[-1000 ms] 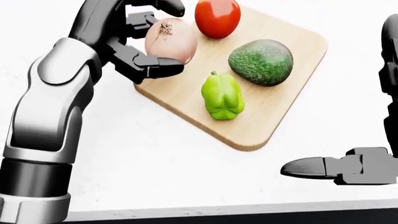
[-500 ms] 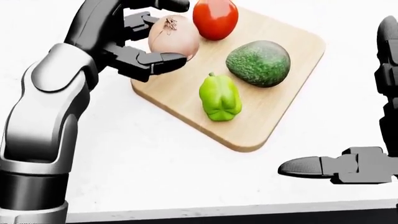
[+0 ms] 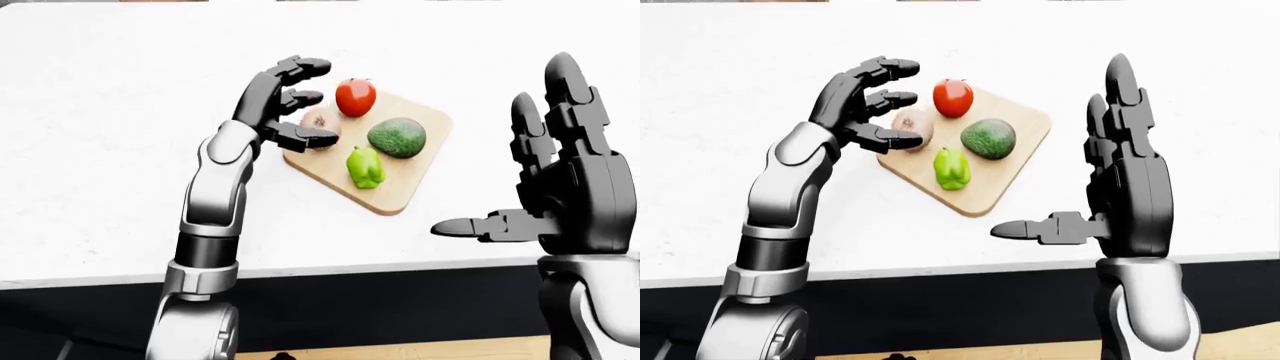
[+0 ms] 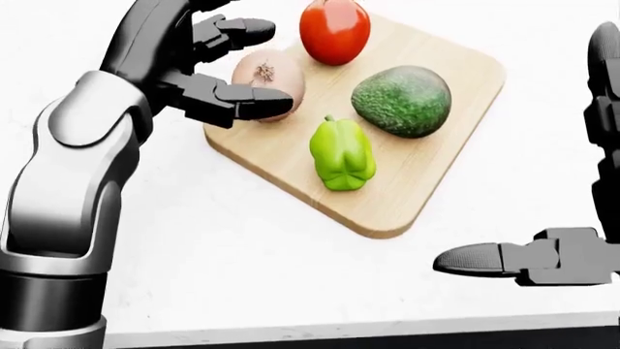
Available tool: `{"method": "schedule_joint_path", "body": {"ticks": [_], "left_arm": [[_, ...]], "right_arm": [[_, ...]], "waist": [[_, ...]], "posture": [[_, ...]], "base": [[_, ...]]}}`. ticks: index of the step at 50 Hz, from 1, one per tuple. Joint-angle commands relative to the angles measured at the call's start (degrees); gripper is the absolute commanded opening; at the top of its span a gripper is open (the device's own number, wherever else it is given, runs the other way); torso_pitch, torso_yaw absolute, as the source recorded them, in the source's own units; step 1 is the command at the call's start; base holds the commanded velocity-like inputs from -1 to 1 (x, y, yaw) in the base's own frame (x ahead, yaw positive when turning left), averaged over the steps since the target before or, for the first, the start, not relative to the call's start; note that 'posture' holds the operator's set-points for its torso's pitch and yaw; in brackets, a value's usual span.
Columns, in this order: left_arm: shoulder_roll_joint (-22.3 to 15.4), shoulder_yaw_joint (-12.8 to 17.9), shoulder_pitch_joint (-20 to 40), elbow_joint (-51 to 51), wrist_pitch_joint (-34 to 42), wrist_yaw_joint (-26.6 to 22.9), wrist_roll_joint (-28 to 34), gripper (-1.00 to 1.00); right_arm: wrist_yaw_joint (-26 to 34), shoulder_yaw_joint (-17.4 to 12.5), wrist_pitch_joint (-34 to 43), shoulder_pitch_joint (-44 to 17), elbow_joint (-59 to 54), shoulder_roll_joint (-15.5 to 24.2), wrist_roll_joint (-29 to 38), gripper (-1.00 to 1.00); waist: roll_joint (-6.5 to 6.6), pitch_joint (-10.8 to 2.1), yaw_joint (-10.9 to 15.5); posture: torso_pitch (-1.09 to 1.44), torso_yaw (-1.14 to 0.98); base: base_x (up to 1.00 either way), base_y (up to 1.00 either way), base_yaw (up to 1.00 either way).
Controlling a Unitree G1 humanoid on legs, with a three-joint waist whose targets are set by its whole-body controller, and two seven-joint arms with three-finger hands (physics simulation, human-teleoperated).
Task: Place the avocado, onion, tomato and bell pepper on the cutting board.
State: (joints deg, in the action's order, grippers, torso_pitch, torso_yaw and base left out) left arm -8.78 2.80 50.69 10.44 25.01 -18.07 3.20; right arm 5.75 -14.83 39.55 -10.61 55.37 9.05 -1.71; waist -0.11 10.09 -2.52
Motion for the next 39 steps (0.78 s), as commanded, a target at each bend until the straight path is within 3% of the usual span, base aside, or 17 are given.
{"method": "schedule_joint_path", "body": {"ticks": [1, 14, 15, 16, 17, 21, 24, 39], "left_arm": [[-0.67, 0.62, 1.75, -1.85, -1.54, 0.43, -0.17, 0.37], [-7.84, 5.31, 3.6, -5.67, 2.36, 4.17, -3.51, 0.44], [-8.47, 5.66, 3.44, -6.81, 3.42, 4.44, -3.95, 0.49], [-13.69, 10.46, 0.31, -21.6, 14.33, 4.65, -4.98, 1.0], [-14.89, 10.92, -0.4, -23.88, 16.04, 4.94, -5.91, 1.0], [-17.44, 12.01, -2.04, -27.14, 18.58, 6.23, -8.36, 1.0], [-19.52, 13.45, -3.54, -29.54, 20.1, 6.65, -9.7, 1.0], [-24.15, 21.68, -16.2, -42.53, 25.79, 8.46, -15.44, 1.0]], "right_arm": [[-0.31, -0.17, -1.65, -0.96, 1.62, 0.39, 0.21, 1.0], [-0.27, 0.13, -2.45, -0.48, 1.11, 0.03, 0.58, 1.0], [-0.28, 0.34, -2.35, -0.52, 1.22, 0.05, 0.69, 1.0], [-0.09, -0.03, -3.14, -0.08, 0.94, -0.09, 0.54, 1.0], [-0.02, -0.12, -3.14, 0.02, 1.01, -0.1, 0.48, 1.0], [0.03, -0.87, -2.11, -0.27, 1.94, 0.22, -0.08, 1.0], [-0.35, -0.4, -1.11, -1.34, 2.02, 0.6, 0.11, 1.0], [-0.64, 0.25, 2.0, -4.63, 2.13, 1.79, 0.36, 1.0]], "waist": [[-0.26, -1.45, 0.06], [-0.06, -0.98, -0.34], [-0.02, -0.97, -0.36], [0.02, -0.97, -0.38], [0.29, -1.37, -0.42], [0.39, -0.27, -1.12], [0.63, -0.59, -0.73], [1.13, -0.35, -0.56]], "posture": [[0.29, -0.06], [0.29, -0.06], [0.29, -0.06], [0.29, -0.06], [0.29, -0.06], [0.29, -0.06], [0.29, -0.06], [0.29, -0.06]], "base": [[0.0, 0.0, 0.0], [0.0, 0.0, 0.0], [0.0, 0.0, 0.0], [0.0, 0.0, 0.0], [0.0, 0.0, 0.0], [0.0, 0.0, 0.0], [0.0, 0.0, 0.0], [0.0, 0.0, 0.0]]}}
